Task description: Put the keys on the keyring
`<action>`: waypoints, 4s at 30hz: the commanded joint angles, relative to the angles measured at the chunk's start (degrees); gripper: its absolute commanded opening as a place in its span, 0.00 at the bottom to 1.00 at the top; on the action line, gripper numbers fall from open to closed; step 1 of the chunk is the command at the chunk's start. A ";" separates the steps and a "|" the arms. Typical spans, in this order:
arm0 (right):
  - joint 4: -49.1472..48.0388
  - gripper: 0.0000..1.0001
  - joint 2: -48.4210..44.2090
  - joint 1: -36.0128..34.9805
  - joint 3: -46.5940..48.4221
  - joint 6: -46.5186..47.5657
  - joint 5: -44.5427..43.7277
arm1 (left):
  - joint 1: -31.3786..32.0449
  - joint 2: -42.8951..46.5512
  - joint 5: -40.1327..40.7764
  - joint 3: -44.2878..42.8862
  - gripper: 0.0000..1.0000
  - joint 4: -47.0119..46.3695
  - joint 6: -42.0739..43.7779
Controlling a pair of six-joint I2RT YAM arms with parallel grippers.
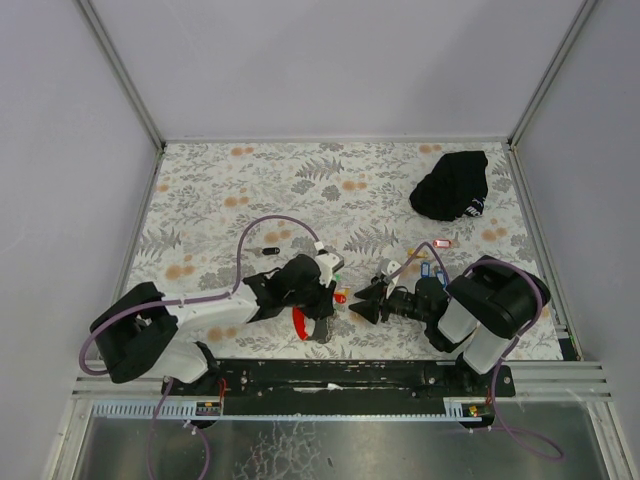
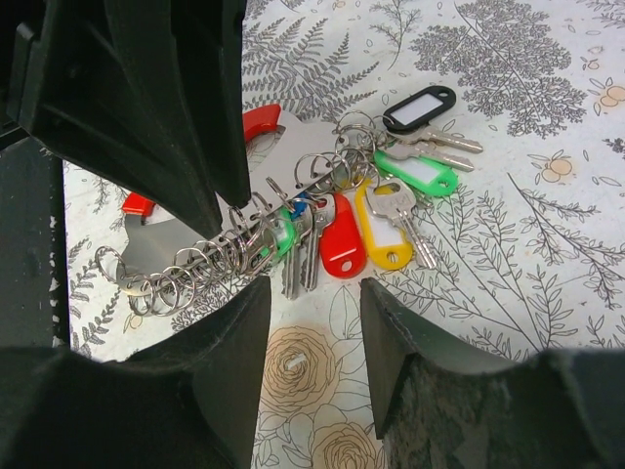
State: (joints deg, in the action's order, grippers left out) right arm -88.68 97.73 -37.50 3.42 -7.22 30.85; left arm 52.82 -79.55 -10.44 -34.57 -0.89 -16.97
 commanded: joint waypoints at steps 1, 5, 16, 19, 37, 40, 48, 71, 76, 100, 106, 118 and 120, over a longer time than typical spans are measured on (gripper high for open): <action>-8.23 0.48 0.68 -0.47 -0.39 1.26 -0.63 | 0.96 -0.67 2.33 -2.87 0.24 7.11 2.07; -8.31 0.49 0.34 -0.42 -0.52 1.42 -0.61 | 1.01 -1.61 2.82 -3.97 0.25 8.54 2.54; -8.31 0.48 0.74 -0.41 -0.34 1.18 0.00 | 0.96 -3.42 2.68 -5.23 0.26 8.03 4.10; -8.28 0.48 0.72 -0.44 -0.27 1.25 0.09 | 1.08 -3.97 1.89 -5.40 0.25 7.42 4.46; -8.03 0.48 1.18 -0.45 0.01 1.07 0.53 | 1.08 -5.42 -0.11 -6.19 0.17 6.26 5.02; -7.83 0.48 1.22 -0.46 0.23 1.07 0.74 | 1.03 -5.69 -0.57 -6.13 0.11 5.95 5.11; -7.45 0.48 -0.35 -0.47 0.05 0.71 2.34 | 1.00 -0.58 0.67 2.01 0.00 -3.46 6.44; 9.80 0.43 -8.88 -1.53 8.05 -1.02 12.37 | 0.98 13.14 3.30 27.48 0.00 -52.62 11.29; 14.65 0.43 -11.43 -1.53 9.58 1.66 15.02 | 1.03 14.59 0.57 29.12 0.00 -56.95 11.87; 27.59 0.37 -14.94 -4.48 13.54 8.30 14.55 | 1.00 11.35 -4.25 28.77 0.00 -60.31 10.55; 16.86 0.33 -10.98 -9.51 7.90 2.77 5.80 | 1.02 5.91 -1.20 29.91 0.00 -64.96 8.80; 18.31 0.29 -10.70 -17.49 4.58 0.86 -1.31 | 1.02 6.46 0.00 30.50 0.00 -64.67 8.85; 20.15 0.30 -13.35 -17.49 4.14 1.29 -3.37 | 1.05 7.62 -0.01 30.64 0.00 -63.76 9.12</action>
State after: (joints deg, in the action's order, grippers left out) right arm -68.03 88.77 -54.37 8.34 -5.74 31.99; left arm 53.74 -74.46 -11.97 -4.23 -59.88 -8.69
